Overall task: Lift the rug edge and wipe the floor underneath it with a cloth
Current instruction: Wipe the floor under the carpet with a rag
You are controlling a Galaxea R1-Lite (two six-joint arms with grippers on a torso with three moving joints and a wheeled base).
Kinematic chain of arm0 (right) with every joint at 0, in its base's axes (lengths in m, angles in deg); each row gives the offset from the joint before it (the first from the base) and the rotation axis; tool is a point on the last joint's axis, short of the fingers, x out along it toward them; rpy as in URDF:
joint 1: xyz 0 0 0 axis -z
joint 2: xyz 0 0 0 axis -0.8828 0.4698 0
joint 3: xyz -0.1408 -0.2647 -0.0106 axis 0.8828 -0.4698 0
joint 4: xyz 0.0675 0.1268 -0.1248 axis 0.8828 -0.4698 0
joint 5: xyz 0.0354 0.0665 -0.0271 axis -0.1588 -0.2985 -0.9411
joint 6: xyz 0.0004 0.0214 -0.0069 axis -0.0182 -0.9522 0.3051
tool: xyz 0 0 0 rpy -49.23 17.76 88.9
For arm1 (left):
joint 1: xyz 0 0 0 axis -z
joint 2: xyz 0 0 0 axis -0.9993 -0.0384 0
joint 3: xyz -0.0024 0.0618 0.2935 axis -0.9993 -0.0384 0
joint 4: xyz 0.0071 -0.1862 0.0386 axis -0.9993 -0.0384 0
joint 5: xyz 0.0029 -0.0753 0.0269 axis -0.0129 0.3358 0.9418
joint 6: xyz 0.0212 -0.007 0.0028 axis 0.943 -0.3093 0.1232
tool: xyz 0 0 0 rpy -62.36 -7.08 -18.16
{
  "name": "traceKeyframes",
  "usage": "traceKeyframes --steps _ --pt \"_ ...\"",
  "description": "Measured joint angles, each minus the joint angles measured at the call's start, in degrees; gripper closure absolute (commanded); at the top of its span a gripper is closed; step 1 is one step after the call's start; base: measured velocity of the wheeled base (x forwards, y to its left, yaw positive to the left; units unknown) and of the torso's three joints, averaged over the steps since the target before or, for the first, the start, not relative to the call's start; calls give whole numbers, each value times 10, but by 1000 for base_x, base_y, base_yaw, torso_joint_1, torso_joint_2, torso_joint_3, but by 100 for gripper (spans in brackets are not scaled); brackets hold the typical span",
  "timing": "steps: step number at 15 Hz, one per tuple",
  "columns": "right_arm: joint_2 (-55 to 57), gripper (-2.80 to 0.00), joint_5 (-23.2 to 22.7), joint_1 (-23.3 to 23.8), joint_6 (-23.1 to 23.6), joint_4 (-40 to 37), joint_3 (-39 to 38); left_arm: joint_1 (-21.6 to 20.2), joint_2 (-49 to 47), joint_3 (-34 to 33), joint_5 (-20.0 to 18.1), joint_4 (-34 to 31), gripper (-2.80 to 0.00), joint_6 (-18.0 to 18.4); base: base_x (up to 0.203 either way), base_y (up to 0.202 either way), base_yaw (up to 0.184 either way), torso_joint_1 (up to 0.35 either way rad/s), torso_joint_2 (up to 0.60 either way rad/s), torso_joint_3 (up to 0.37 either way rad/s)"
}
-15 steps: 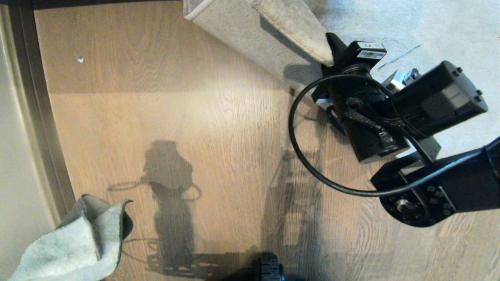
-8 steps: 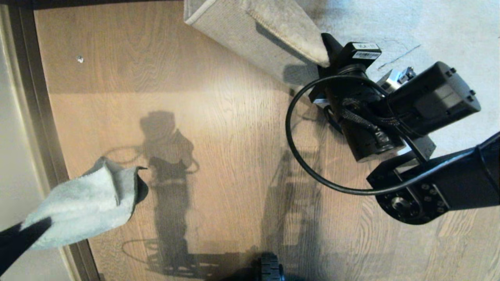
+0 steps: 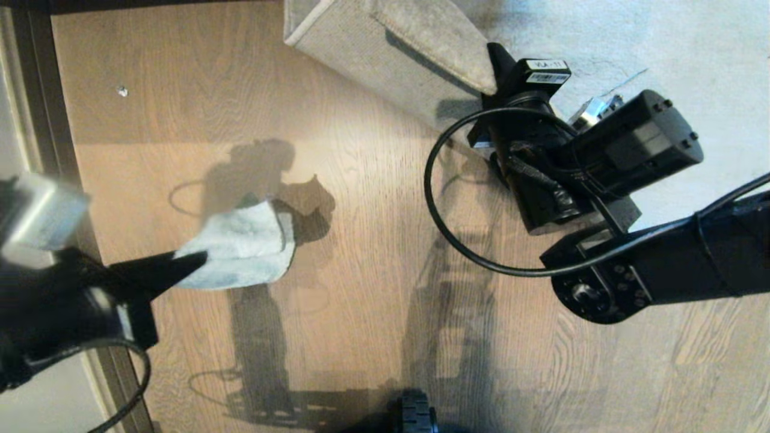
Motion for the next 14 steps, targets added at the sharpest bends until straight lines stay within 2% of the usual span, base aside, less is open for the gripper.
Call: traceKeyframes --steps 3,6,9,14 --pt "9 0 -1 4 1 1 4 50 -85 46 5 48 0 -30 0 0 0 0 0 0" --pt "11 0 0 14 5 1 6 100 -156 73 28 94 0 -49 0 0 0 0 0 0" --pt "11 0 -1 27 5 1 5 151 -218 93 72 143 0 -86 0 0 0 0 0 0" --pt "12 0 1 38 5 0 4 222 -300 143 132 176 0 -150 0 0 0 0 0 0"
